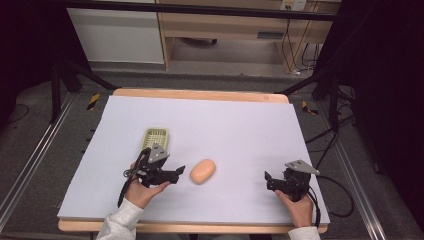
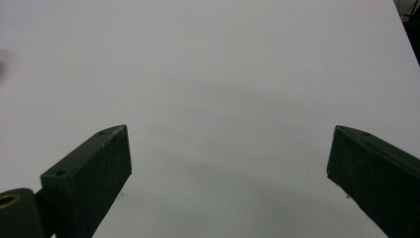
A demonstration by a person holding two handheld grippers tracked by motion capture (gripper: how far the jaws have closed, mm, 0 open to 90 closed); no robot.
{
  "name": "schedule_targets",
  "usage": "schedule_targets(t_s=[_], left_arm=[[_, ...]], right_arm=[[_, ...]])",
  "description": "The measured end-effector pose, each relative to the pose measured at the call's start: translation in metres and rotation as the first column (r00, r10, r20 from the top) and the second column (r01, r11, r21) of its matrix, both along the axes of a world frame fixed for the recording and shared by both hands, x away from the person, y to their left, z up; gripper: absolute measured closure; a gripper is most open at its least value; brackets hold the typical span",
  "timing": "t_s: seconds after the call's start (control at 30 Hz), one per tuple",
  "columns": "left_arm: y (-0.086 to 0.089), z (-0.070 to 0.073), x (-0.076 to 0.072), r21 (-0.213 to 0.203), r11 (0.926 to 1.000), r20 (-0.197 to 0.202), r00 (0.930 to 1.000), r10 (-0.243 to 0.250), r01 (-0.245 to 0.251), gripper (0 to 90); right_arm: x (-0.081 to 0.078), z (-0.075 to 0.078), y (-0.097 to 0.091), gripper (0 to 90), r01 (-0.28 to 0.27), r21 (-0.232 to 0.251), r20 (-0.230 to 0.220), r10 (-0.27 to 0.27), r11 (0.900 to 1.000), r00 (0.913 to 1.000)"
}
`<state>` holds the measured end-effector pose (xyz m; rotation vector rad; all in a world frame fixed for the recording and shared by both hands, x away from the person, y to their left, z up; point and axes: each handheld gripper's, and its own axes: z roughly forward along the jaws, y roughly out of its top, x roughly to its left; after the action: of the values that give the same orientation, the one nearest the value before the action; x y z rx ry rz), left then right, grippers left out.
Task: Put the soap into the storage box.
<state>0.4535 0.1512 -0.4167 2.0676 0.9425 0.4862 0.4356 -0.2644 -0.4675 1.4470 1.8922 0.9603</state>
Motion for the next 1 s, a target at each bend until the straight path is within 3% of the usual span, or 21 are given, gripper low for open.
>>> schedule_targets(t_s=[1.0], left_arm=[[-0.037,-0.001,0.017,0.039,0.9979,-0.059,0.9970,-0.050,0.053,27.6]], right_arm=[[0.001,0.000,0.000,3.9,-0.015,0.014,-0.012,0.015,0.9998,0.9998]])
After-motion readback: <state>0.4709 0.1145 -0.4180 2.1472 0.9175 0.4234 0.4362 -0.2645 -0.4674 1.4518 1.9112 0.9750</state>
